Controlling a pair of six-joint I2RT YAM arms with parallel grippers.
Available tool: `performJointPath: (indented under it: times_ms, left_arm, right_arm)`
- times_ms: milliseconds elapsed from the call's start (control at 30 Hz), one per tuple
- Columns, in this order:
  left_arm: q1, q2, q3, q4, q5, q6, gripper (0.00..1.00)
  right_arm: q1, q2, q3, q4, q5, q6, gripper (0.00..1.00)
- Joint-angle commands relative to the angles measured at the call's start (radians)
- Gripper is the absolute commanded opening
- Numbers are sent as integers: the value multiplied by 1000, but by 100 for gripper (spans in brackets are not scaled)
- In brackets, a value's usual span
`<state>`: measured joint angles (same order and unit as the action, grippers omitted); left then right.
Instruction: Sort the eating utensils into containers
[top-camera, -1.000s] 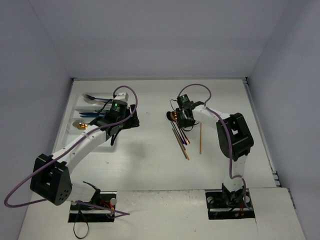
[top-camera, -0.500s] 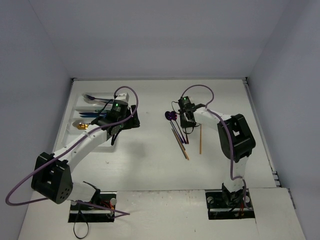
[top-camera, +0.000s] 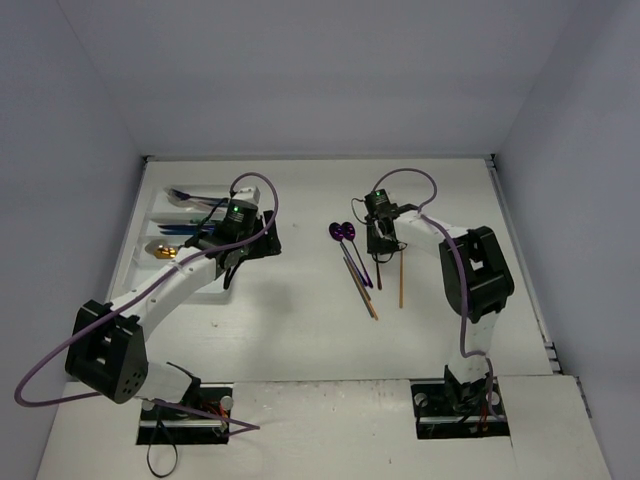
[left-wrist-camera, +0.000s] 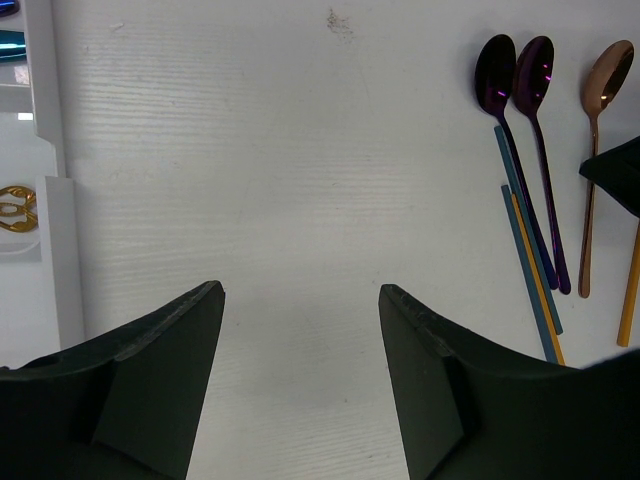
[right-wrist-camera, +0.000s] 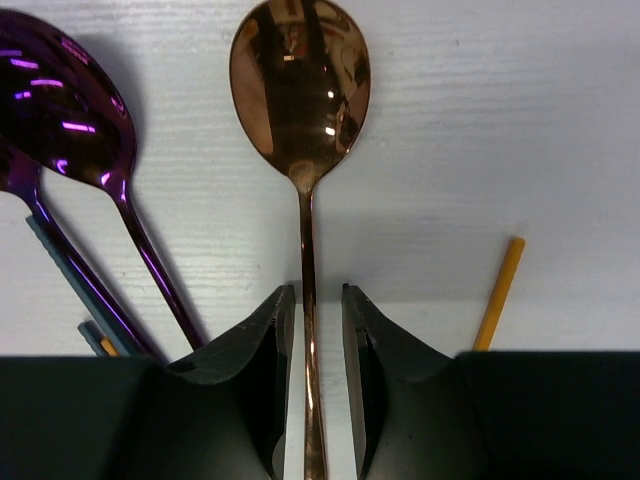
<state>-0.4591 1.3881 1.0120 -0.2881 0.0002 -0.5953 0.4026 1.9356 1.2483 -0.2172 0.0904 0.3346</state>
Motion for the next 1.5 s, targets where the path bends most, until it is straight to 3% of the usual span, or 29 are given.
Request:
performJointPath:
  times_ms: [0,100,167,233,400,567,767,1000,1467]
  left_arm:
    - [-3,-34,39,30,0,-7,61]
    - [-3,-34,39,33,0,-9,61]
    - [-3,-35,41,35,26,-14,61]
    - [-3,-35,49,37,41,-16,61]
    - [-7,-34,80,39,91,-22,61]
    - [-17,-33,114,107,178,-46,61]
    - [-28,-22,139,265,300,-116,61]
    - [-96,48,234,362,298,-94,61]
    - [-194,260,461,174,218,72,55]
  right_arm:
    - [-21,70,21,-48,1,11,22]
    - [-21,91,25,-48,-11,7,17]
    - [-22,109,30,-48,-23,4,4]
    - [-19,108,33,-50,-31,-2,0]
    - [-17,40,43,-48,5,-31,0]
    - [-7,-129,47,-50,13,-93,0]
    - [47,-293,50,-108,-80,-157,0]
    - [124,-460,1,-110,-236,-173,0]
    - [166,-541,-15,-110,-309,-178,0]
